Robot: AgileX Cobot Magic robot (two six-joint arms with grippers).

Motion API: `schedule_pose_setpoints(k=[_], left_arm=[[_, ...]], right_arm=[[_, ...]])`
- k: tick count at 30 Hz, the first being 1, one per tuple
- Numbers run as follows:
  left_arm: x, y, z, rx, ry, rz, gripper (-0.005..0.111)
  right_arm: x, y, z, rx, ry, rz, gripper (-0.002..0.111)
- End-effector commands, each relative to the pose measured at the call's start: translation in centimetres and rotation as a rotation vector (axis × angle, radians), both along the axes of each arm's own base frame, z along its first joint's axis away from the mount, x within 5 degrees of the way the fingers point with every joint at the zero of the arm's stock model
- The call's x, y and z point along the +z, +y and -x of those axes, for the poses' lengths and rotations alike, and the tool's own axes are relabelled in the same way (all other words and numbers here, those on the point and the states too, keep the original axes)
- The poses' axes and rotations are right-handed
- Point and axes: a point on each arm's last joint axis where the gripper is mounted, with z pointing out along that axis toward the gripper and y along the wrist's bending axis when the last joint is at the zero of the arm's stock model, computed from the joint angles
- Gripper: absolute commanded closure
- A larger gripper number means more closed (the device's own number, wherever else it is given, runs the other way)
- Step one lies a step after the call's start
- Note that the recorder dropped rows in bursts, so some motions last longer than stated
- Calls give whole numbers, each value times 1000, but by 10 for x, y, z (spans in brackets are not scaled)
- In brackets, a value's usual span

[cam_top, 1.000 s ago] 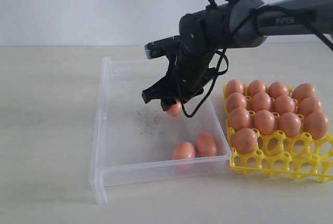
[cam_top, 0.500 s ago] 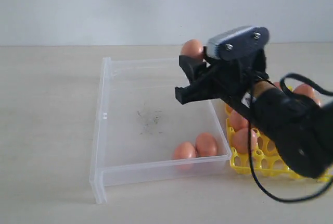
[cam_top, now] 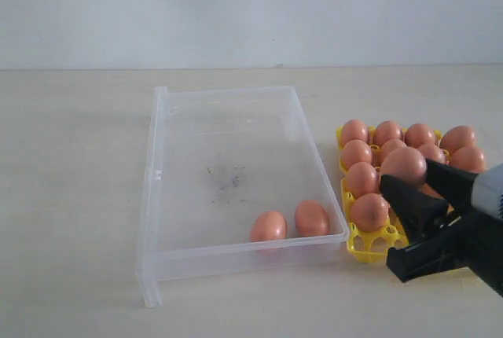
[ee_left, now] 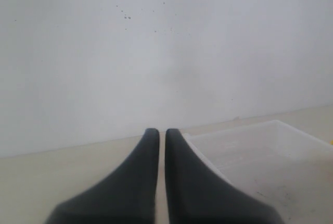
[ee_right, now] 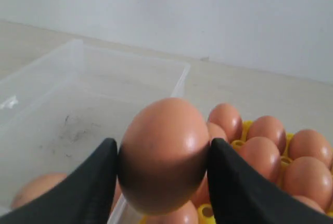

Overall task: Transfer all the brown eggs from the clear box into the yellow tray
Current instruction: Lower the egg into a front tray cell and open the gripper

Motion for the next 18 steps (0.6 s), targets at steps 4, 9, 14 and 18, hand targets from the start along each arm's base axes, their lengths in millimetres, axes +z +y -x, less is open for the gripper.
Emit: schedule_pose_setpoints(k=[4, 9, 14, 18], left_arm=[[-1, 0, 0, -4, 2, 0, 103], [-1, 0, 0, -4, 2, 0, 103], [-1, 0, 0, -4, 2, 0, 103], [-1, 0, 0, -4, 2, 0, 103]], right_arm=[[-1, -12, 3, -122, 74, -91, 109], [-9, -15, 4, -174, 176, -150, 109], [-18, -13, 2, -199, 311, -163, 109], [-15, -7, -6, -176, 338, -166, 109]])
